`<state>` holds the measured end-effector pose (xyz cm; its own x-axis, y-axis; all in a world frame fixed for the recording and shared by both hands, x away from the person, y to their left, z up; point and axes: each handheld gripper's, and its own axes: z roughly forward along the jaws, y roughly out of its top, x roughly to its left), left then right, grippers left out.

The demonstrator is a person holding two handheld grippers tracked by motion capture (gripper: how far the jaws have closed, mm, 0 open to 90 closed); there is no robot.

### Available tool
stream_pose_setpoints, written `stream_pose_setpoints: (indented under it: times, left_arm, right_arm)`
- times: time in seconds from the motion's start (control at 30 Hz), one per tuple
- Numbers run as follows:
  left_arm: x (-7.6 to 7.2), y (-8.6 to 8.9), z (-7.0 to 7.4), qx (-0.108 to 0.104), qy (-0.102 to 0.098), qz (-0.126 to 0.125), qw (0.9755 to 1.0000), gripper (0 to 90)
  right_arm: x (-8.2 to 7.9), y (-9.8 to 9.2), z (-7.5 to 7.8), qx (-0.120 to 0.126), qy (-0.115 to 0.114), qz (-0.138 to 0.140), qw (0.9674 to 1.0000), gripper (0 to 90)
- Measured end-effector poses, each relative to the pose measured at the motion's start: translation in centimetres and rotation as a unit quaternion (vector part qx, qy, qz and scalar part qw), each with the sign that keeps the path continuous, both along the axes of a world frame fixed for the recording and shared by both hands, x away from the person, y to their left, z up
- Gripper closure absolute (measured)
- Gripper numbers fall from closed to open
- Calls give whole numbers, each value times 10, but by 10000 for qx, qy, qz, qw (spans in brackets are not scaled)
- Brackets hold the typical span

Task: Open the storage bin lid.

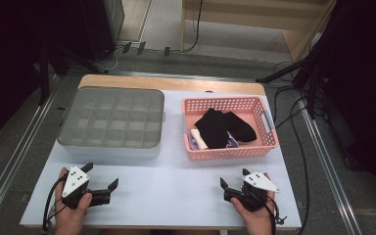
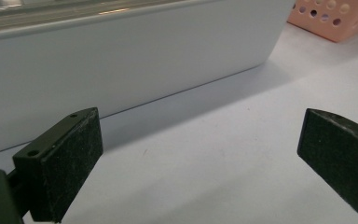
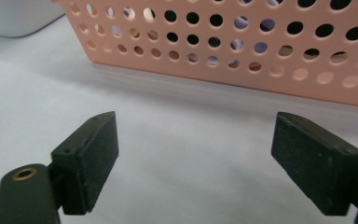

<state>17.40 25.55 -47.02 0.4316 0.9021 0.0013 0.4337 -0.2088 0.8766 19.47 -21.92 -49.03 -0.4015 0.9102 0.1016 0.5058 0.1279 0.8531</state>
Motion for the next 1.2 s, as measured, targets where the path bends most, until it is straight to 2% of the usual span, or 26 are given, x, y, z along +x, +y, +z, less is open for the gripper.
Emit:
stream_pose_setpoints:
  times: [0.2, 0.27, 0.47, 0.6, 0.73, 0.8, 0.83, 0.87, 0.9, 0.93, 0.97, 1.0, 1.13, 1.2]
  left_arm:
    - [0, 0, 0, 16, -78, 103, 9999, 5]
    - [-1, 0, 1, 65, -92, 103, 9999, 5]
    - [-4, 7, 6, -48, -30, 91, 9999, 5]
    - [-7, 14, 11, 1, -84, 173, 9998, 5]
    - [-8, 19, 16, 25, -136, 219, 9997, 5]
    - [-9, 22, 20, -82, -150, 216, 9996, 5]
    - [-8, 26, 27, -582, -44, 136, 9982, 5]
    - [-8, 26, 27, -582, -44, 136, 9982, 5]
    - [-9, 27, 32, -725, -47, 93, 9973, 5]
    - [-10, 26, 37, -681, -118, 119, 9975, 5]
    - [-10, 23, 47, -400, -226, 108, 9989, 5]
    - [-10, 22, 52, -311, -269, 98, 9991, 5]
    - [-8, 26, 61, -223, -287, 42, 9993, 5]
    - [-2, 33, 64, -154, -208, 12, 9997, 5]
  right_arm:
    - [-4, 3, 2, -42, -109, -14, 9999, 188]
    - [-5, 7, 4, -19, -191, 1, 9998, 223]
    - [-6, 23, 10, 93, -298, 167, 9994, 263]
    - [-7, 36, 15, 215, -439, 330, 9983, 296]
    - [-9, 46, 16, 130, -477, 415, 9979, 289]
    - [-9, 53, 19, 59, -429, 386, 9983, 282]
    - [-9, 54, 21, 79, -428, 373, 9984, 284]
    - [-9, 54, 21, 79, -428, 373, 9984, 284]
    - [-8, 56, 24, 86, -443, 361, 9983, 289]
    - [-8, 56, 24, 86, -443, 361, 9983, 289]
    - [-6, 60, 27, 110, -428, 343, 9984, 289]
    - [-4, 60, 28, 122, -442, 348, 9983, 290]
    - [-2, 70, 32, 181, -380, 358, 9985, 284]
    - [-2, 77, 34, 163, -364, 465, 9981, 281]
